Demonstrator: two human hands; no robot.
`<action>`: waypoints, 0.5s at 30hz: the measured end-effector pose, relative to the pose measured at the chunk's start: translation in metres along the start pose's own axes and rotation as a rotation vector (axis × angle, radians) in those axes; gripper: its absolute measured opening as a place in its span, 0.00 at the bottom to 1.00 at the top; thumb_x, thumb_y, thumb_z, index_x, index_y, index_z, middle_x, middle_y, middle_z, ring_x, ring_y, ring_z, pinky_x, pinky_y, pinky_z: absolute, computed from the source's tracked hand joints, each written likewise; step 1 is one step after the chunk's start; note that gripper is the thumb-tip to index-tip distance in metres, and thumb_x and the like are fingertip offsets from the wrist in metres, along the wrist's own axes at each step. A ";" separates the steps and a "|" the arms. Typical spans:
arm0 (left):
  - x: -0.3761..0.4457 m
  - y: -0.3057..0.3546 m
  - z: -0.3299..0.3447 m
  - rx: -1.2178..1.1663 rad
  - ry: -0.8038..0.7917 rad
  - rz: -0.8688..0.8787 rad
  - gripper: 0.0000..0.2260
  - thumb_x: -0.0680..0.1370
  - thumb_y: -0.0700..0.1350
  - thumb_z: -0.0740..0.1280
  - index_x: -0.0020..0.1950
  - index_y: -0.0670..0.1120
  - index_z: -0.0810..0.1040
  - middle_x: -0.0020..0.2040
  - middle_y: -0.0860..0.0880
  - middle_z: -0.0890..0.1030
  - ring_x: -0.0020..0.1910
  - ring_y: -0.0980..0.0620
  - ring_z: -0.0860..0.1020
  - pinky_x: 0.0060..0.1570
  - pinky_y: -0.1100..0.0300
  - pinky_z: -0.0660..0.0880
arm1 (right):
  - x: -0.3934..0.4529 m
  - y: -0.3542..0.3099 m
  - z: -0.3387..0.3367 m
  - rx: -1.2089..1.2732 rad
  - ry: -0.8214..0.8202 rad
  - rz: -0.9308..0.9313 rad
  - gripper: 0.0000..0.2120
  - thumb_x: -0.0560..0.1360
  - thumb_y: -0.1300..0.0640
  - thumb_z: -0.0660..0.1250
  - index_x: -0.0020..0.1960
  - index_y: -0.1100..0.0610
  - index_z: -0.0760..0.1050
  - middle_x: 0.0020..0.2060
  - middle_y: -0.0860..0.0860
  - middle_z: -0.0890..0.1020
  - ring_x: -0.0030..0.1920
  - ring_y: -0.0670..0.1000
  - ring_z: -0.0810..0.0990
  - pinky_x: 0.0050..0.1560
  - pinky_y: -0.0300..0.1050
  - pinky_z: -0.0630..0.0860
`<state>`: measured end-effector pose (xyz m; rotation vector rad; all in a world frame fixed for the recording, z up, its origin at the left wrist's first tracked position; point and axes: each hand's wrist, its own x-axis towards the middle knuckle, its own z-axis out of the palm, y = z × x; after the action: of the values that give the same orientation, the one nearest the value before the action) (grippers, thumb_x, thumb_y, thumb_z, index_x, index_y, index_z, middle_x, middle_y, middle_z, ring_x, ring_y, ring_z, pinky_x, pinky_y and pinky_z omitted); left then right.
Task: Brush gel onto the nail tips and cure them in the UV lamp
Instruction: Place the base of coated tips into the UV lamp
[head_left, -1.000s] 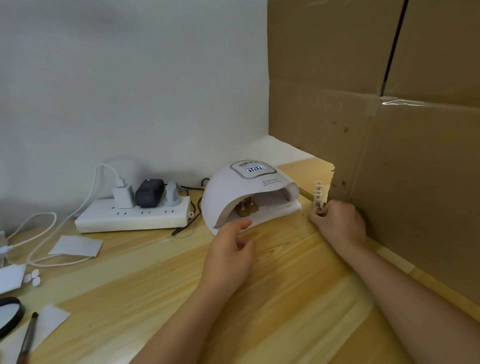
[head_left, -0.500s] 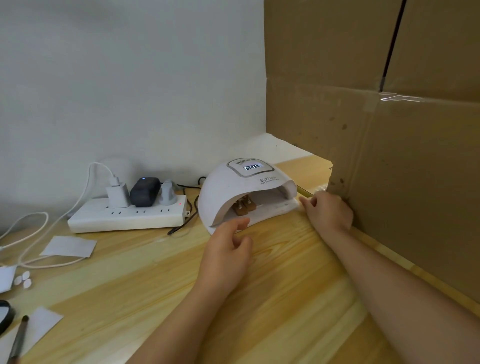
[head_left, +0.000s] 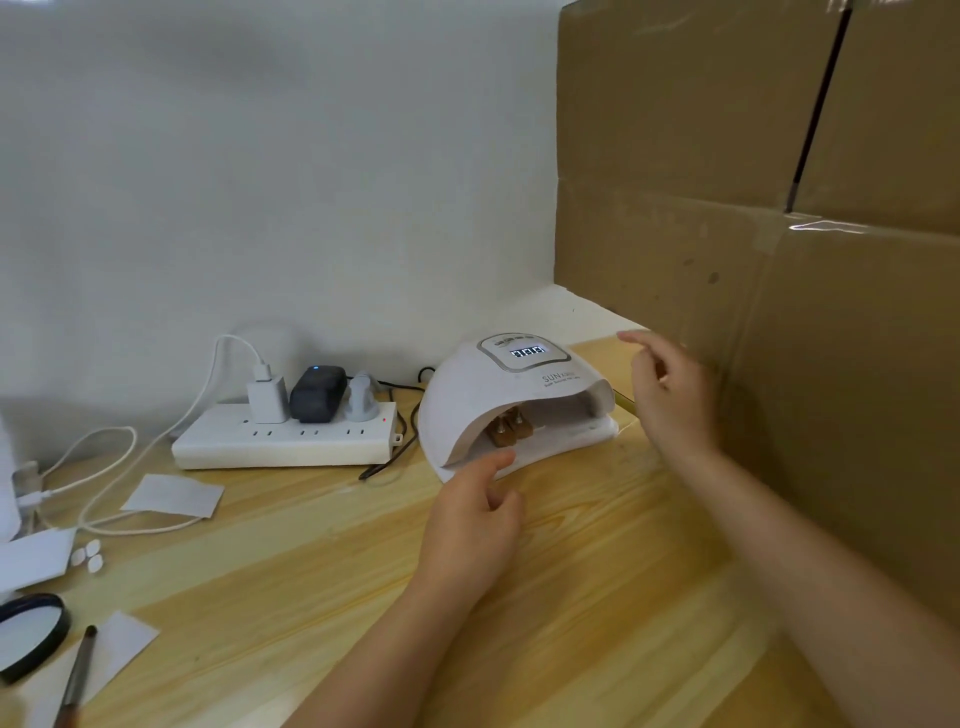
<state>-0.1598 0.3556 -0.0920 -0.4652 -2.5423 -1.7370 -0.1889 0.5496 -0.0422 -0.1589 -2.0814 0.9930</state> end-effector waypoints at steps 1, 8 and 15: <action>0.000 0.000 0.000 0.006 -0.003 -0.002 0.18 0.76 0.40 0.60 0.66 0.53 0.71 0.30 0.53 0.72 0.32 0.59 0.71 0.31 0.74 0.66 | 0.005 -0.012 0.002 0.058 -0.052 -0.050 0.16 0.76 0.59 0.55 0.55 0.46 0.77 0.37 0.41 0.73 0.34 0.38 0.71 0.38 0.34 0.67; -0.002 0.003 -0.002 -0.027 -0.008 -0.026 0.17 0.77 0.40 0.60 0.64 0.54 0.72 0.35 0.49 0.77 0.25 0.63 0.70 0.27 0.74 0.66 | 0.028 -0.047 0.037 -0.238 -0.577 -0.132 0.19 0.80 0.53 0.48 0.62 0.41 0.73 0.60 0.45 0.67 0.64 0.46 0.59 0.61 0.39 0.56; -0.003 0.002 -0.002 -0.067 0.001 -0.023 0.17 0.77 0.40 0.60 0.63 0.54 0.72 0.33 0.49 0.75 0.26 0.61 0.70 0.26 0.74 0.66 | 0.024 -0.044 0.053 -0.212 -0.550 -0.054 0.19 0.80 0.53 0.48 0.60 0.46 0.76 0.67 0.48 0.64 0.68 0.48 0.57 0.64 0.44 0.57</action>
<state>-0.1571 0.3537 -0.0897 -0.4391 -2.5061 -1.8341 -0.2331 0.4979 -0.0156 0.0747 -2.6767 0.8427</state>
